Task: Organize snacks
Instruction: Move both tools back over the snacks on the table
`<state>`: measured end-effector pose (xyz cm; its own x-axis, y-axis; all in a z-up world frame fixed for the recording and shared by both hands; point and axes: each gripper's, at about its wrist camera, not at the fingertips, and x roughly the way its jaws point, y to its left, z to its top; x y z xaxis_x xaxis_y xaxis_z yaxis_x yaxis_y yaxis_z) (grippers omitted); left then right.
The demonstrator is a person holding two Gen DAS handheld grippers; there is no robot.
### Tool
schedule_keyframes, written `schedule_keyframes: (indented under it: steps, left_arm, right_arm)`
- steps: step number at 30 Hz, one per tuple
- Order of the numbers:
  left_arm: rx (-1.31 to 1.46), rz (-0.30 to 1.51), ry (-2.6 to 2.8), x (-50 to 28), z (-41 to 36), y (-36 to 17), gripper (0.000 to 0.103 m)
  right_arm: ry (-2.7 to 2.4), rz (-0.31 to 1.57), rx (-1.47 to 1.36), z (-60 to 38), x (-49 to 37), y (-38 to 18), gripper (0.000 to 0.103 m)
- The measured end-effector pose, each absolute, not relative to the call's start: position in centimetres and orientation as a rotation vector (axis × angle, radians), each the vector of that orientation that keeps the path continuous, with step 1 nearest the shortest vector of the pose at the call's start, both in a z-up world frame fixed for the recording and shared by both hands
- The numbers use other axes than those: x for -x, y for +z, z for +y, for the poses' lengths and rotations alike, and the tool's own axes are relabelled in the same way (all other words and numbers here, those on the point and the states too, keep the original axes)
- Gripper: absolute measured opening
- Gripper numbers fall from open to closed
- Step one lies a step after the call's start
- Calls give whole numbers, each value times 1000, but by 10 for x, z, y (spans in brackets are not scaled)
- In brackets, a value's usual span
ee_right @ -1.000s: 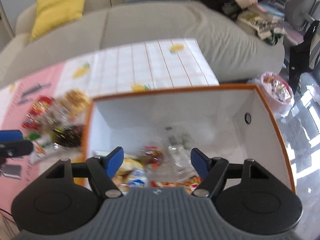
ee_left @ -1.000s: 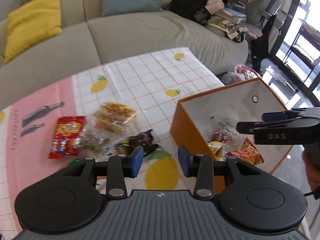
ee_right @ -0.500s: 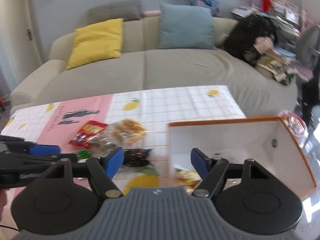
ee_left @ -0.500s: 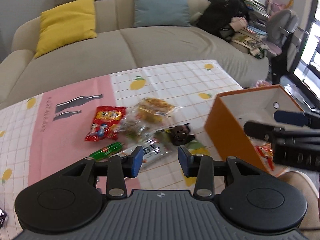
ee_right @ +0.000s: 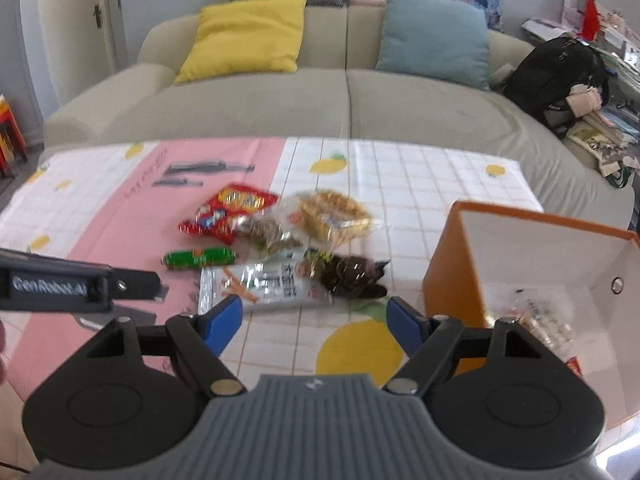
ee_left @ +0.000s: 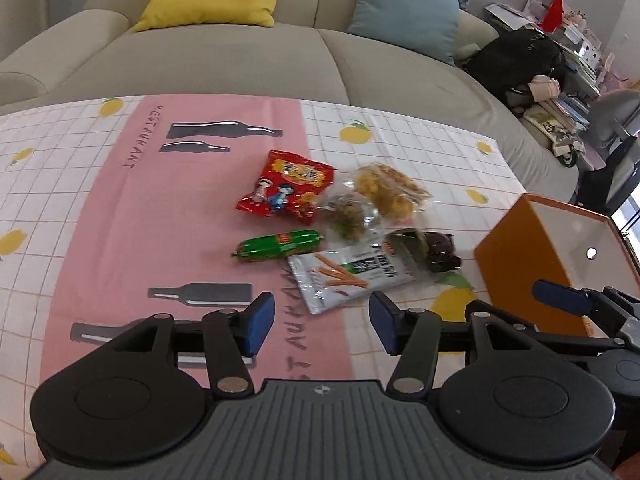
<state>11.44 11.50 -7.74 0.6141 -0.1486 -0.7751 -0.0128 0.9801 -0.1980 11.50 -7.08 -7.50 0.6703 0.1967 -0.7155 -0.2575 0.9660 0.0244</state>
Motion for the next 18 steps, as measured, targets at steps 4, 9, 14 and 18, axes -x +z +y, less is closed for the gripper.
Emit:
schedule_keyframes:
  steps: [4, 9, 14, 18]
  left_arm:
    - [221, 912, -115, -123, 122, -86, 64]
    - [178, 926, -148, -139, 120, -95, 64]
    - [196, 989, -165, -163, 122, -116, 55]
    - [222, 1025, -154, -177, 124, -132, 46]
  right_arm:
    - [258, 829, 111, -64, -125, -92, 77]
    - [262, 870, 125, -63, -145, -108, 76]
    - [257, 882, 153, -62, -167, -119, 60]
    - [269, 881, 175, -59, -180, -127, 50]
